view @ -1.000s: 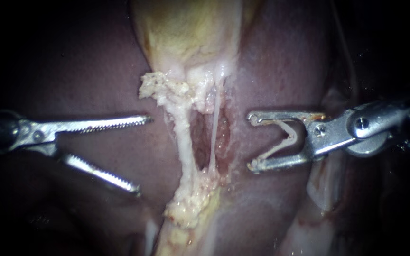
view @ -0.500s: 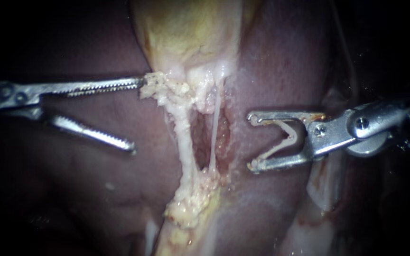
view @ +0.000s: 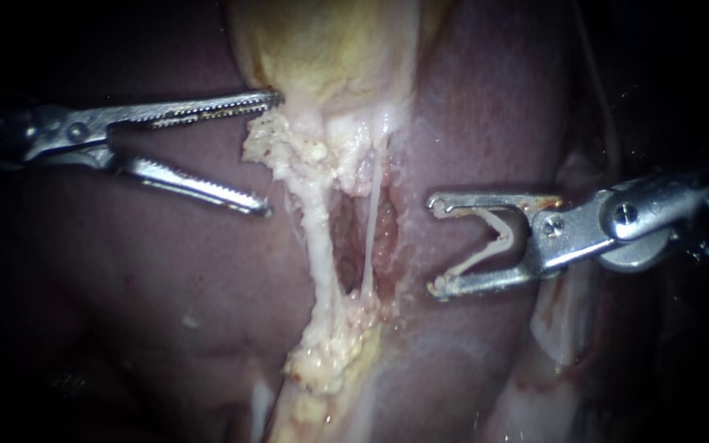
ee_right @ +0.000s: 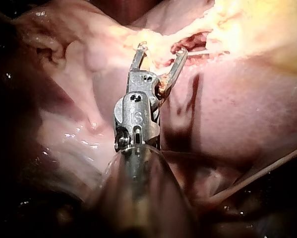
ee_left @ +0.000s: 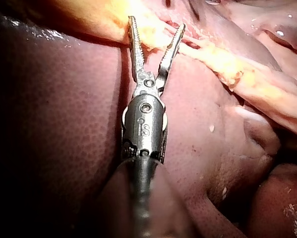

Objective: Grabbing gallbladder

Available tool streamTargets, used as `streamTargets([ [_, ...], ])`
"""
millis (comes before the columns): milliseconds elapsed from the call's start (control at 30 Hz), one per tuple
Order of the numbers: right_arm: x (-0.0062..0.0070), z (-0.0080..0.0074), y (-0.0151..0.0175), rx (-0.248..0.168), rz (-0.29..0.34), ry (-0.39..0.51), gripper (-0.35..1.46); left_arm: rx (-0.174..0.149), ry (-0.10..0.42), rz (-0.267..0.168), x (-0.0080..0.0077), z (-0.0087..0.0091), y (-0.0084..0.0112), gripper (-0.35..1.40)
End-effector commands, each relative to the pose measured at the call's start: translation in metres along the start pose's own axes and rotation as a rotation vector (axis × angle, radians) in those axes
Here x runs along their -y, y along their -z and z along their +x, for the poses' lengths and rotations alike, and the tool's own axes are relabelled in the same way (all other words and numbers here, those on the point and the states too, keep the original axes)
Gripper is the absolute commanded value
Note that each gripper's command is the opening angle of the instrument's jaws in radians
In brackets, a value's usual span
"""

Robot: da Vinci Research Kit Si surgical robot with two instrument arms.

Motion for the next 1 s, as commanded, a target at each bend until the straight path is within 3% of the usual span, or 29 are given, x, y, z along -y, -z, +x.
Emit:
streamTargets([
  [33, 0.0, 0.0, 0.0, 0.0, 0.0, 0.0, 0.5, 0.001, -0.002, -0.001, -0.0002, -0.0002, -0.0002, 0.46],
  [233, 0.0, 0.0, -0.0001, 0.0, 0.0, 0.0, 0.5, 0.023, 0.02, 0.002, -0.0009, -0.0012, -0.0012, 0.12],
  [467, 0.0, 0.0, -0.0001, 0.0, 0.0, 0.0, 0.5, 0.064, 0.022, -0.012, -0.001, -0.0025, -0.0014, 0.04],
  [600, 0.0, 0.0, -0.0001, 0.0, 0.0, 0.0, 0.5, 0.096, 0.06, -0.025, -0.0011, -0.0026, -0.0009, -0.35],
  [700, 0.0, 0.0, -0.0001, 0.0, 0.0, 0.0, 0.5, 0.124, 0.096, -0.033, -0.0011, -0.0022, -0.0007, -0.35],
  [1000, 0.0, 0.0, 0.0, 0.0, 0.0, 0.0, 0.5, 0.133, 0.125, -0.047, -0.0008, 0.0, 0.0014, -0.35],
])
